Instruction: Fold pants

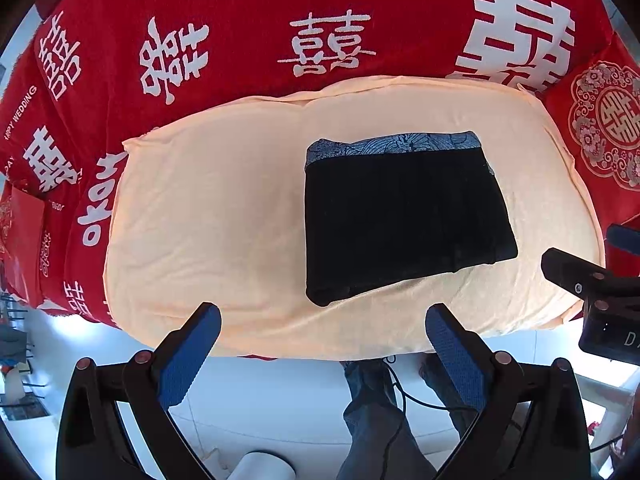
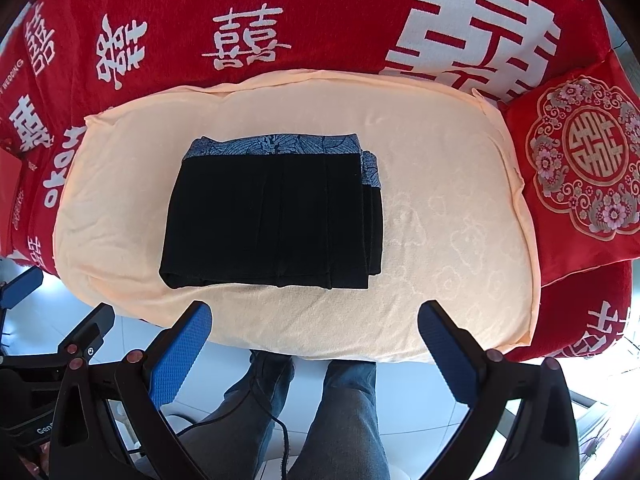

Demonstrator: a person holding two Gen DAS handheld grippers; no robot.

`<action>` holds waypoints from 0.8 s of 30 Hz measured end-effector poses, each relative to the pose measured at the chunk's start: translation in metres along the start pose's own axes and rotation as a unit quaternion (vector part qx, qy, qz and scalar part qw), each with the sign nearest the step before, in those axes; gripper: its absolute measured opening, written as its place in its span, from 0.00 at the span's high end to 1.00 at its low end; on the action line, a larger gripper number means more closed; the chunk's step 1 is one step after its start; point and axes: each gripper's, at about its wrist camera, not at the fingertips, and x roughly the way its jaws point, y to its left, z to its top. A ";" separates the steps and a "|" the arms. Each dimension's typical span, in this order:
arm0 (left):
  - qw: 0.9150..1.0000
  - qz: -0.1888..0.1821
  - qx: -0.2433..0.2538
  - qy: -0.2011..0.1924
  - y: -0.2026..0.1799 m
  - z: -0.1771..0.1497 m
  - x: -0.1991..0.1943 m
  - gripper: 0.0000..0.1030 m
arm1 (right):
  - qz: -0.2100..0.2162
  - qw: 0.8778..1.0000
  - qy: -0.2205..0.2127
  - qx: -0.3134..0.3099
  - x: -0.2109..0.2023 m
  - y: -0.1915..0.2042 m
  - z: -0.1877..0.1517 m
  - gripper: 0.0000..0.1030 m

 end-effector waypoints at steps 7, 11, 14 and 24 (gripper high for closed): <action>1.000 0.000 0.006 -0.007 -0.002 0.001 -0.003 0.00 | 0.001 1.000 0.000 0.003 -0.001 0.000 -0.003 0.00; 1.000 0.001 0.006 -0.009 -0.002 0.000 -0.004 0.00 | 0.001 1.000 0.000 0.003 0.000 0.000 -0.003 0.00; 1.000 0.000 0.004 -0.008 -0.002 0.000 -0.004 0.00 | 0.001 1.000 0.001 0.004 0.000 0.000 -0.003 0.00; 1.000 -0.017 -0.005 -0.020 0.000 -0.002 -0.006 0.00 | 0.001 1.000 0.002 0.012 0.002 -0.001 -0.009 0.00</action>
